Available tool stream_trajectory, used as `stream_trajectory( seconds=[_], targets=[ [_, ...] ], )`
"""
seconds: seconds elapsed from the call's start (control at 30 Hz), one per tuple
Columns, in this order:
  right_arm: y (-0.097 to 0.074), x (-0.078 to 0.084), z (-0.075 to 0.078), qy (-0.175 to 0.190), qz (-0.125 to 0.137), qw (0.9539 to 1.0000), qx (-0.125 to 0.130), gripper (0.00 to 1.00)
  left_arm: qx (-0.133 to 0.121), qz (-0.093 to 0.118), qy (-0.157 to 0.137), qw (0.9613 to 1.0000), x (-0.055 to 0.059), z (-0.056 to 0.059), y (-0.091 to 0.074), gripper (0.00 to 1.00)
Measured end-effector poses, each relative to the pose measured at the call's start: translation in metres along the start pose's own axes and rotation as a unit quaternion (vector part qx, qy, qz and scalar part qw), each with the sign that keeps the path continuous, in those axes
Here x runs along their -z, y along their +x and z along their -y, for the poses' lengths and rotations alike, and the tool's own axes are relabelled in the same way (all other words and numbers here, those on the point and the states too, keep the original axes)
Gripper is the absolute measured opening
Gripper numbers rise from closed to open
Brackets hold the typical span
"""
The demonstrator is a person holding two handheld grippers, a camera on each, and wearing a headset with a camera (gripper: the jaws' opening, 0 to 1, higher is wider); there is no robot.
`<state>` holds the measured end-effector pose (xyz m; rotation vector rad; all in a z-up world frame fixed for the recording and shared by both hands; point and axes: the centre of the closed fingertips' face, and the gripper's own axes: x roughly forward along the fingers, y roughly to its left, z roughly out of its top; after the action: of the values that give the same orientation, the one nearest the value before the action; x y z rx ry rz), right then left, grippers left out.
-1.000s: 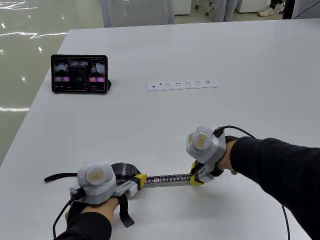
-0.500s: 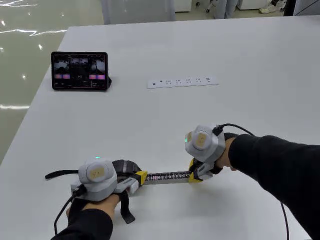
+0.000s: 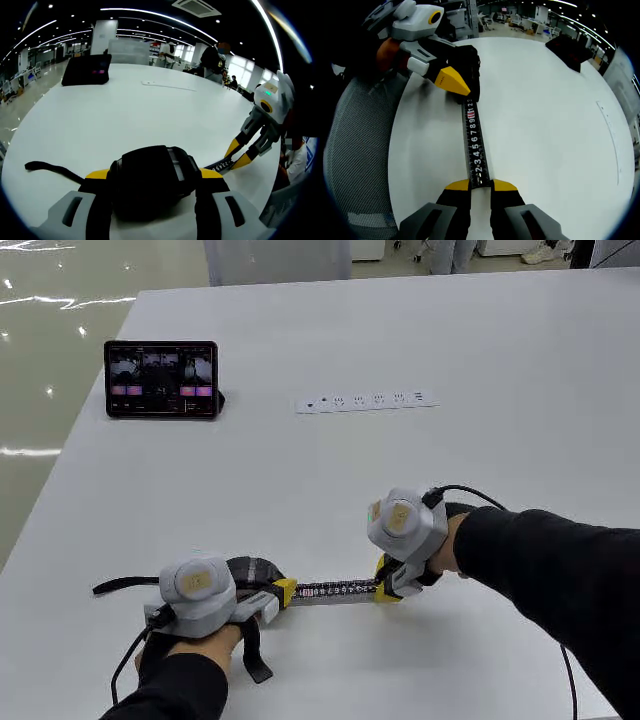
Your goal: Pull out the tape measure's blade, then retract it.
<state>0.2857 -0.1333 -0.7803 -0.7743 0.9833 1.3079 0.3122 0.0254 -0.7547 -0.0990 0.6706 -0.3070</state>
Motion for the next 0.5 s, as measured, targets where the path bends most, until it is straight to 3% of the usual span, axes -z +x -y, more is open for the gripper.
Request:
stream_trajectory(
  seconds=[0.5],
  targets=[
    [0.0020, -0.0030, -0.0005, -0.002, -0.005, 1.0000, 0.001, 0.10, 0.000, 0.000, 0.000, 1.0000, 0.0001, 0.0001, 0.0005, 0.63]
  ],
)
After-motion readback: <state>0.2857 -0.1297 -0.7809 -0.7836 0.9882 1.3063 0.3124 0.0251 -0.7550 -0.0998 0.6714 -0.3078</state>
